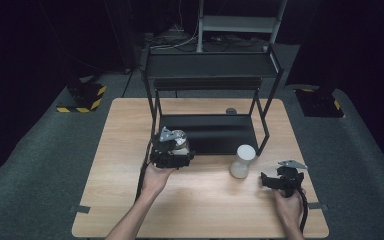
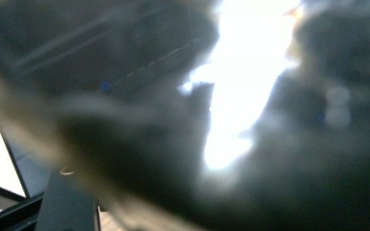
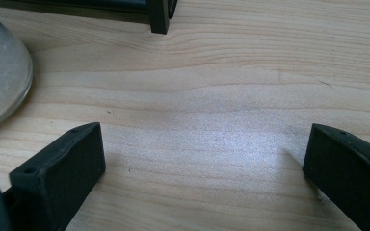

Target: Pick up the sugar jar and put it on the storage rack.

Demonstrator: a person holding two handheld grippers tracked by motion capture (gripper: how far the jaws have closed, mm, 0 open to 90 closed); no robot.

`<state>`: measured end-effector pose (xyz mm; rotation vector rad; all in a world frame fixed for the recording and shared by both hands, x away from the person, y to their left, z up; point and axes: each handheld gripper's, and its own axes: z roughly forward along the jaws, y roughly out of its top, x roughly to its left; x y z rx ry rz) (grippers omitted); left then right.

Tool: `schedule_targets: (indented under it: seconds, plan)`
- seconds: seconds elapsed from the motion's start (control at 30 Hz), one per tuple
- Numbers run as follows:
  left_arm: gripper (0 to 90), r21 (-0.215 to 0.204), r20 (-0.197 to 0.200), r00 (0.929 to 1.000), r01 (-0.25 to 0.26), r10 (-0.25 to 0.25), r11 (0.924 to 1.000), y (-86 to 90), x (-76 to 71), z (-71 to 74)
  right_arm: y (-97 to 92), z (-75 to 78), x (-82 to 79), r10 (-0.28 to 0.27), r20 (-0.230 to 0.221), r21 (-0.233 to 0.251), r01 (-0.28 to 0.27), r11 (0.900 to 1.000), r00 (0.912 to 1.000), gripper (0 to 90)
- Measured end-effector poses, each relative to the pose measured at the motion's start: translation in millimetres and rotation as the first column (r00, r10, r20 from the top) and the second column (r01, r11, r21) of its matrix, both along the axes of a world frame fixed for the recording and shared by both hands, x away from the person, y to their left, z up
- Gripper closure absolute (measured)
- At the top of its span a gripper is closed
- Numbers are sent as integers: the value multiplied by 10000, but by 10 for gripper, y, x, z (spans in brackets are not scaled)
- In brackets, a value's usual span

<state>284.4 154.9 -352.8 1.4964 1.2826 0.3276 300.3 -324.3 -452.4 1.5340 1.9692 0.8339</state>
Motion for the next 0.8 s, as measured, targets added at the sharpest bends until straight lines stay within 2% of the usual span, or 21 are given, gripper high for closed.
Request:
schedule_targets:
  seconds: [0.07,0.1,0.13,0.23,0.3,0.33,0.4,0.43,0.47,0.5,0.53,0.63,0.67,0.7,0.73,0.8]
  plan:
    - [305,34,63,10000,25,-25,10000,-12,20,106,0,0,0,-3,-1,3,3,10000,10000,0]
    - [305,132,112,9999,78,-79,9999,-18,45,226,0,0,0,2,2,-2,-2,10000,10000,0]
    - [305,132,112,9999,78,-79,9999,-18,45,226,0,0,0,2,2,-2,-2,10000,10000,0]
    - [306,251,192,9997,115,-120,9996,-37,77,393,-1,-1,0,6,4,-5,-6,10000,10000,0]
    - [306,443,260,9993,251,-263,9987,-50,123,591,-1,0,0,12,4,-16,-12,10000,10000,0]
    - [306,443,260,9993,251,-263,9987,-50,123,591,-1,0,0,12,4,-16,-12,10000,10000,0]
    - [306,452,306,9989,350,-364,9984,-53,157,696,-1,0,0,11,0,-13,-11,10000,10000,0]
    - [306,484,426,9982,391,-412,9981,-73,179,793,-2,-1,0,17,6,-18,-17,10000,10000,0]
    - [307,484,426,9982,391,-412,9981,-73,179,793,-2,-1,0,17,6,-18,-17,10000,10000,0]
    - [307,544,550,9974,443,-473,9975,-85,209,905,-1,-1,0,17,8,-21,-17,10000,10000,0]
    - [307,544,550,9974,443,-473,9975,-85,209,905,-1,-1,0,17,8,-21,-17,10000,10000,0]
    - [307,568,629,9968,463,-499,9973,-101,266,1054,-2,-1,0,22,10,-27,-22,10000,10000,0]
    - [307,614,634,9967,471,-510,9970,-107,283,1094,-1,0,0,10,2,-15,-10,10000,10000,0]
    - [308,757,598,9967,504,-550,9959,-131,344,1223,-1,-1,0,15,7,-20,-15,10000,10000,0]
    - [308,757,598,9967,504,-550,9959,-131,344,1223,-1,-1,0,15,7,-20,-15,10000,10000,0]
    - [308,894,550,9967,552,-603,9945,-156,404,1345,-2,-1,0,22,14,-26,-22,10000,10000,0]
